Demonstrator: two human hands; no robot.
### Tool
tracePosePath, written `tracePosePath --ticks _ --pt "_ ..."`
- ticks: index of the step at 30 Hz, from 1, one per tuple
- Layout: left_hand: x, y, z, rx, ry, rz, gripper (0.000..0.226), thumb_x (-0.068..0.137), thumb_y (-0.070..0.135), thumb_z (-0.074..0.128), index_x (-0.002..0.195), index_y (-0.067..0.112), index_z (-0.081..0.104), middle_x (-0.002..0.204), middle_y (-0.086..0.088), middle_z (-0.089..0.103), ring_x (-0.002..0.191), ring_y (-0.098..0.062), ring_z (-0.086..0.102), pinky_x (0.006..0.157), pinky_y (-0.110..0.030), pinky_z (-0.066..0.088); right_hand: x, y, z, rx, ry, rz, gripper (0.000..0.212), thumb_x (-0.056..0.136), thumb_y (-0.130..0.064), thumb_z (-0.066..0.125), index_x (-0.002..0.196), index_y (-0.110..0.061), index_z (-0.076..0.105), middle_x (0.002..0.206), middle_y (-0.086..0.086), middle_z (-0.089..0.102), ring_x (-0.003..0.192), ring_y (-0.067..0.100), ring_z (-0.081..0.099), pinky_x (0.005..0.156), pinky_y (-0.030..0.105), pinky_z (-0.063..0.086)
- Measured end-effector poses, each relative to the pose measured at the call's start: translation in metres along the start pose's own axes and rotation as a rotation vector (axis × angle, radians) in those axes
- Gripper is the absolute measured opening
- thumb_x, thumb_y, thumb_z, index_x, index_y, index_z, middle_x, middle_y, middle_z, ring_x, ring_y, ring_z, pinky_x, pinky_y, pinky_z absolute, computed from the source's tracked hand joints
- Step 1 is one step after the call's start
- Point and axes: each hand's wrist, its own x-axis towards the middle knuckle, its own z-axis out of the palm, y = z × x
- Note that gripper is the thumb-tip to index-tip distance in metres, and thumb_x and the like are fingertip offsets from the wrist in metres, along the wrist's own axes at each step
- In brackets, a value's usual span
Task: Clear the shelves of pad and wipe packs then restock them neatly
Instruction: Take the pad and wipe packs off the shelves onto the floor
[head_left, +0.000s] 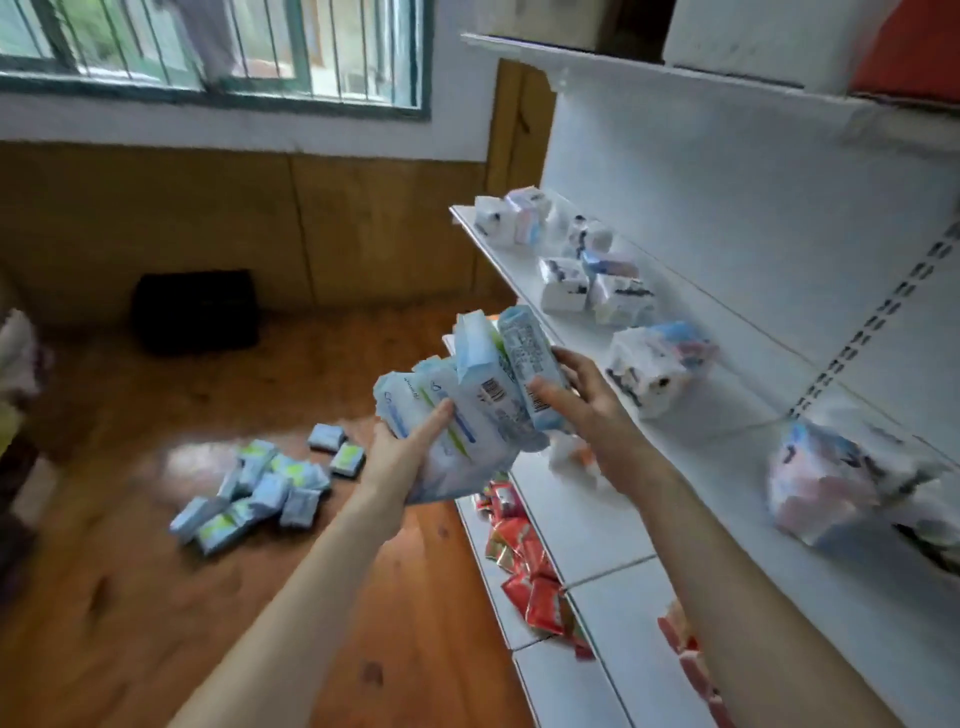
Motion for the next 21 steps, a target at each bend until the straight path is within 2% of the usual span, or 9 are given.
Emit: tracePosePath --ticks 2,4,7,9,11,13,16,20,21 --pt "0.025 0.020 -0.058 -0.017 0.076 0.020 0.089 0.051 0.049 0.087 0.124 0.012 0.054 0.109 -0.010 0.070 0.094 -0.025 0.070 0.077 -0.037 0.057 0.041 0.006 0.059 0.003 -0.066 -0.001 0.047 0.089 -0.018 0.060 0.132 -0.019 0.041 0.126 0.004 0.054 0.110 0.015 0.059 0.075 0.017 0.054" --pt "0.046 0.040 -0.115 -0.012 0.132 0.028 0.088 0.050 0.050 0.088 0.122 0.012 0.055 0.110 -0.011 0.070 0.095 -0.025 0.070 0.077 -0.037 0.057 0.077 0.014 0.117 0.003 -0.126 0.009 0.053 0.088 -0.022 0.063 0.134 -0.019 0.040 0.129 0.004 0.053 0.110 0.014 0.059 0.078 0.019 0.054" --pt "0.077 0.064 -0.190 -0.033 0.201 0.029 0.087 0.048 0.049 0.088 0.121 0.013 0.056 0.111 -0.012 0.069 0.098 -0.028 0.068 0.086 -0.049 0.054 0.124 0.027 0.191 0.017 -0.214 0.045 0.066 0.077 -0.038 0.068 0.134 -0.022 0.040 0.129 0.002 0.054 0.111 0.011 0.060 0.081 0.023 0.054" --pt "0.096 0.073 -0.230 -0.061 0.247 0.033 0.088 0.045 0.047 0.087 0.121 0.013 0.057 0.112 -0.013 0.069 0.099 -0.030 0.068 0.090 -0.053 0.052 0.150 0.034 0.231 0.000 -0.269 0.071 0.065 0.081 -0.039 0.068 0.136 -0.022 0.039 0.130 0.001 0.055 0.113 0.012 0.059 0.086 0.026 0.054" --pt "0.115 0.078 -0.264 -0.072 0.290 0.015 0.088 0.047 0.045 0.087 0.121 0.010 0.056 0.111 -0.013 0.069 0.098 -0.030 0.068 0.089 -0.053 0.052 0.177 0.043 0.263 -0.021 -0.314 0.102 0.062 0.083 -0.040 0.066 0.136 -0.024 0.038 0.129 0.000 0.056 0.112 0.011 0.060 0.088 0.029 0.054" --pt "0.138 0.079 -0.293 -0.071 0.322 -0.015 0.097 0.045 0.048 0.088 0.126 0.009 0.051 0.111 -0.011 0.069 0.097 -0.028 0.069 0.088 -0.051 0.053 0.206 0.054 0.292 -0.030 -0.364 0.130 0.061 0.083 -0.040 0.064 0.136 -0.025 0.038 0.129 0.000 0.056 0.111 0.010 0.060 0.088 0.030 0.054" --pt "0.176 0.075 -0.329 -0.087 0.364 -0.046 0.108 0.040 0.053 0.088 0.129 0.009 0.047 0.113 -0.009 0.068 0.098 -0.025 0.069 0.088 -0.046 0.054 0.248 0.079 0.327 -0.014 -0.401 0.189 0.060 0.085 -0.037 0.064 0.137 -0.021 0.037 0.127 0.001 0.057 0.109 0.010 0.062 0.084 0.026 0.054" --pt "0.241 0.060 -0.375 -0.074 0.425 -0.122 0.112 0.032 0.059 0.089 0.127 0.013 0.050 0.114 -0.005 0.068 0.098 -0.023 0.069 0.092 -0.044 0.052 0.316 0.136 0.370 -0.014 -0.428 0.297 0.068 0.076 -0.046 0.064 0.135 -0.024 0.040 0.122 -0.001 0.063 0.106 0.012 0.064 0.084 0.035 0.055" --pt "0.260 0.055 -0.386 -0.066 0.439 -0.140 0.111 0.033 0.058 0.089 0.126 0.013 0.051 0.113 -0.005 0.069 0.099 -0.023 0.068 0.093 -0.044 0.052 0.333 0.154 0.380 -0.011 -0.433 0.335 0.067 0.074 -0.047 0.064 0.134 -0.026 0.042 0.121 -0.003 0.064 0.104 0.012 0.065 0.080 0.034 0.055"
